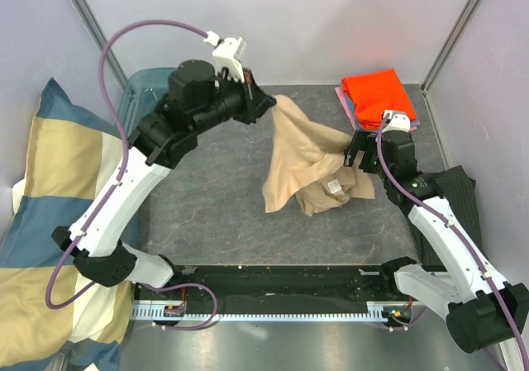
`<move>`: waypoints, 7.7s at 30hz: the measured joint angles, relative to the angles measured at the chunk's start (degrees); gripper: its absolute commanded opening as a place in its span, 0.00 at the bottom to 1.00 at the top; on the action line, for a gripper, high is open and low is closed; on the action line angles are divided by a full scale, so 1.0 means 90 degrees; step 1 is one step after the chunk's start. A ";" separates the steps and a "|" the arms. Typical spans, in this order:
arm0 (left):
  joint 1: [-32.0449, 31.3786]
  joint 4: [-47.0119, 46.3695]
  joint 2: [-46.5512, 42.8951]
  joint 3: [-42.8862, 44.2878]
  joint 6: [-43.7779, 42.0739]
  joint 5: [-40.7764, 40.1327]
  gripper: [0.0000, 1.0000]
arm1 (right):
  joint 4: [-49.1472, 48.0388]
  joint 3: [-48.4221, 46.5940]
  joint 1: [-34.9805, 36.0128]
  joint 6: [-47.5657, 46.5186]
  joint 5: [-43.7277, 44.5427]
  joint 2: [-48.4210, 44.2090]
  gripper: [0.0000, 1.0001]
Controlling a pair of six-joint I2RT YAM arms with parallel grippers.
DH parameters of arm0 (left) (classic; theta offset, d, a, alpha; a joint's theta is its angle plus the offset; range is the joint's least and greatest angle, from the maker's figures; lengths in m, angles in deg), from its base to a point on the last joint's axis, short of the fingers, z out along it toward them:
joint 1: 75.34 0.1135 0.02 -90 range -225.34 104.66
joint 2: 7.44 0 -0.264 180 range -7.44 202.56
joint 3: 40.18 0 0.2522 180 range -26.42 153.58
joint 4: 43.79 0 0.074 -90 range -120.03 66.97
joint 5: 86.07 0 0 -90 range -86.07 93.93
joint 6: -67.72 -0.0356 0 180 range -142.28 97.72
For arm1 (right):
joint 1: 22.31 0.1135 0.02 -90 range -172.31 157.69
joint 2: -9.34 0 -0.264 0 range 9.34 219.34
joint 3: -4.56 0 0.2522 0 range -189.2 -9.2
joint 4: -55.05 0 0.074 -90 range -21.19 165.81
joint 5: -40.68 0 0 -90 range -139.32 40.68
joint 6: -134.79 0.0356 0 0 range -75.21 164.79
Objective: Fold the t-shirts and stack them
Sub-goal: Move the tshirt to the center of the board, then flatten out the tshirt
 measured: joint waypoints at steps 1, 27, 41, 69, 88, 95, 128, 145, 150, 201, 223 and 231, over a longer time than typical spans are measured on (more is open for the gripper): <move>0.0002 -0.0019 -0.0090 -0.0304 0.0000 -0.0124 0.02 | 0.0015 0.0024 0.0000 0.0002 0.0017 0.0000 0.98; 0.0386 -0.0420 0.0466 -0.2958 0.0000 -0.2183 0.02 | 0.0396 0.0495 0.0000 0.0049 -0.0529 0.0075 0.98; 0.0432 -0.0420 0.0420 -0.3356 0.0000 -0.2222 0.02 | -0.0940 0.1263 0.0000 0.0639 -0.1916 0.1795 0.91; 0.0607 -0.0420 -0.0039 -0.3636 -0.0104 -0.2222 0.02 | -0.1154 -0.0007 0.0007 0.0386 -0.2283 0.1846 0.00; 0.0605 0.0391 -0.1226 -0.1409 -0.0532 -0.1834 0.02 | 0.0736 -0.2778 0.0024 -0.0517 -0.0403 0.0036 0.00; 0.0607 0.0442 -0.1523 -0.0704 -0.0775 -0.1600 0.02 | 0.0780 -0.4104 0.0039 -0.0804 0.0005 -0.0194 0.00; -0.0325 -0.1671 -0.1571 -0.6475 0.0818 -0.0192 0.87 | 0.1477 -0.3514 0.0034 -0.0899 0.0272 -0.0403 0.00; -0.2817 -0.3538 0.1562 -0.5491 0.1489 -0.0141 0.85 | 0.1613 -0.3128 0.0034 -0.0840 0.0253 -0.0420 0.00; -0.2982 -0.3813 0.2064 -0.4964 0.1494 -0.0092 0.82 | 0.1630 -0.3087 0.0034 -0.0843 0.0253 -0.0425 0.00; -0.2110 -0.1843 -0.0092 -0.3791 0.0333 -0.1741 0.02 | 0.1746 -0.2691 0.0034 -0.0840 0.0238 -0.0595 0.00; -0.1812 -0.0775 -0.0527 -0.6589 0.0646 -0.2963 0.70 | 0.1698 -0.1870 0.0034 -0.0782 0.0080 -0.0631 0.00; -0.1814 -0.0699 -0.0678 -0.6424 0.0646 -0.3079 0.67 | 0.1654 -0.1763 0.0034 -0.0765 0.0034 -0.0617 0.00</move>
